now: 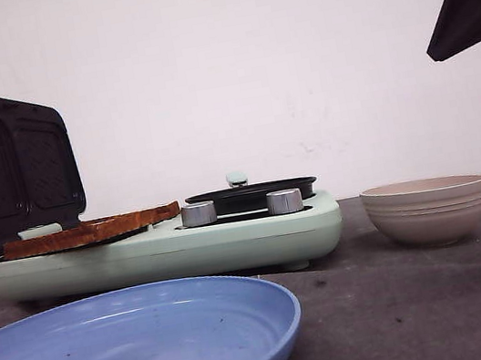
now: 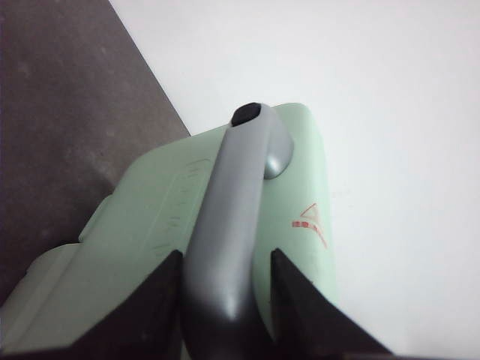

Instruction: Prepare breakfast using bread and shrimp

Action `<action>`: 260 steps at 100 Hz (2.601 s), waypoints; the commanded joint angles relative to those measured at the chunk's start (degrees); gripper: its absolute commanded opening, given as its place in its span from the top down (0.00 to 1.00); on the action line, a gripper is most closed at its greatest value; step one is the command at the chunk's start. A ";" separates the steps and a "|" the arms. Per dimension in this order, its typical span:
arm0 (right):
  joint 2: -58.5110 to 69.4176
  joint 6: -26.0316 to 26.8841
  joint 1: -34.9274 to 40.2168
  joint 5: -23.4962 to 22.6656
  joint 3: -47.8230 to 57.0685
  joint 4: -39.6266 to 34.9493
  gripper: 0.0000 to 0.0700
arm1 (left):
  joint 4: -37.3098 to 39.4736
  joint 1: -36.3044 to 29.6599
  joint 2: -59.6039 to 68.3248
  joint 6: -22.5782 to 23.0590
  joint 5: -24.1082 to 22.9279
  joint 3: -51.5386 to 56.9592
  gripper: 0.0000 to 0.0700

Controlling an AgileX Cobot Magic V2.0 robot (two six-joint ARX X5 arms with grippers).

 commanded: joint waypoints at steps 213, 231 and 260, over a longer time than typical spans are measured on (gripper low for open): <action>0.39 2.62 0.50 0.02 0.15 0.24 1.00 | -26.18 -32.81 6.69 49.18 -29.09 0.55 0.57; 0.39 2.62 0.50 0.02 0.15 0.26 1.00 | -25.99 -32.81 6.69 49.16 -28.96 0.55 0.44; 0.39 2.60 0.50 0.02 0.15 0.24 1.00 | -26.14 -32.44 6.62 47.23 -23.76 1.70 0.30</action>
